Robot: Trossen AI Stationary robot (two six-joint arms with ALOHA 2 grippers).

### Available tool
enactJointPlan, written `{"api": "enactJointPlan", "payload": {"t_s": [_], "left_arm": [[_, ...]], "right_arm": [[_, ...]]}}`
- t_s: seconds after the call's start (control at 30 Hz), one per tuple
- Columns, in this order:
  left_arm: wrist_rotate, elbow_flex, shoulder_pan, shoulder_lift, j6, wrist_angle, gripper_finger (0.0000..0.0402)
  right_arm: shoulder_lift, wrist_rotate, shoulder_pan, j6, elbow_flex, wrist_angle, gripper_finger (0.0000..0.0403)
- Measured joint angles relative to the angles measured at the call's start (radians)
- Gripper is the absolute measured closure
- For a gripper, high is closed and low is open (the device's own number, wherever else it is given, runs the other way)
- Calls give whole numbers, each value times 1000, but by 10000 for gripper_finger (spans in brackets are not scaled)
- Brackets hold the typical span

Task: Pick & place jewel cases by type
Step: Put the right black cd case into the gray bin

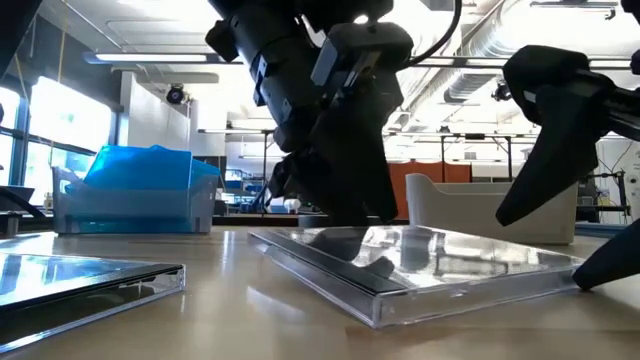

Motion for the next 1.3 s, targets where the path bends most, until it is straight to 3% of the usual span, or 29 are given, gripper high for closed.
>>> {"api": "enactJointPlan", "payload": {"t_s": [0.63, 1.3], "left_arm": [[83, 9, 10, 31, -61, -78, 225], [177, 3, 9, -10, -114, -112, 225]], "right_arm": [[-1, 30, -5, 41, 0, -38, 187], [0, -91, -64, 31, -2, 72, 187]]}}
